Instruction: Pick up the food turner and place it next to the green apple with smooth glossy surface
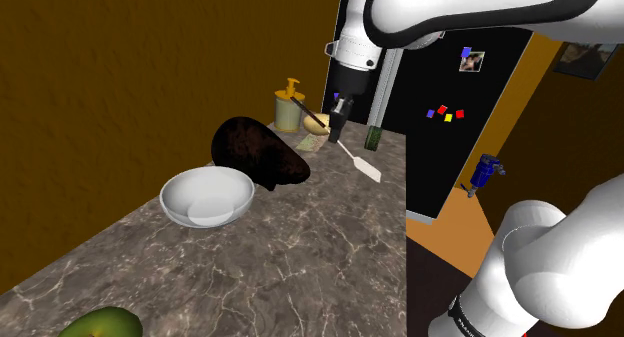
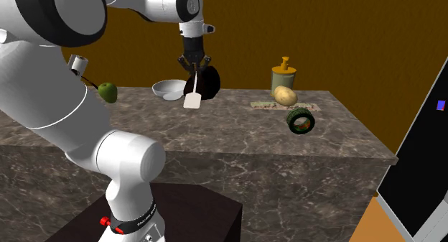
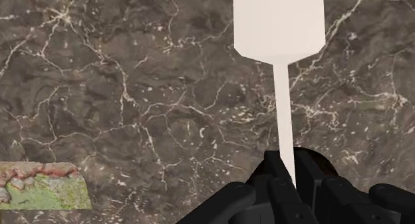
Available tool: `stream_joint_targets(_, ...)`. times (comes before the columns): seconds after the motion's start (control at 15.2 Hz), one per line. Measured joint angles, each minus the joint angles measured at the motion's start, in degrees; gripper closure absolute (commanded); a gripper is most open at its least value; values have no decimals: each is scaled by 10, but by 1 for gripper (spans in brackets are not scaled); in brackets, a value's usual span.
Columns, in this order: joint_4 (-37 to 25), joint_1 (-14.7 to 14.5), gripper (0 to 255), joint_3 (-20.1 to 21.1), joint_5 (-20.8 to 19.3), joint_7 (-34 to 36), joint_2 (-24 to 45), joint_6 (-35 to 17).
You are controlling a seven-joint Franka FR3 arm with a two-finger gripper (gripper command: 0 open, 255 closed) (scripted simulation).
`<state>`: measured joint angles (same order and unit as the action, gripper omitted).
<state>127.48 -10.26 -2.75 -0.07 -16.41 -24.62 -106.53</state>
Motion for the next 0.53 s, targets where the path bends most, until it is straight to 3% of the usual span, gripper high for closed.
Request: stream_joint_targets(0.53, 21, -41, 255, 81, 30, 107, -32, 9)
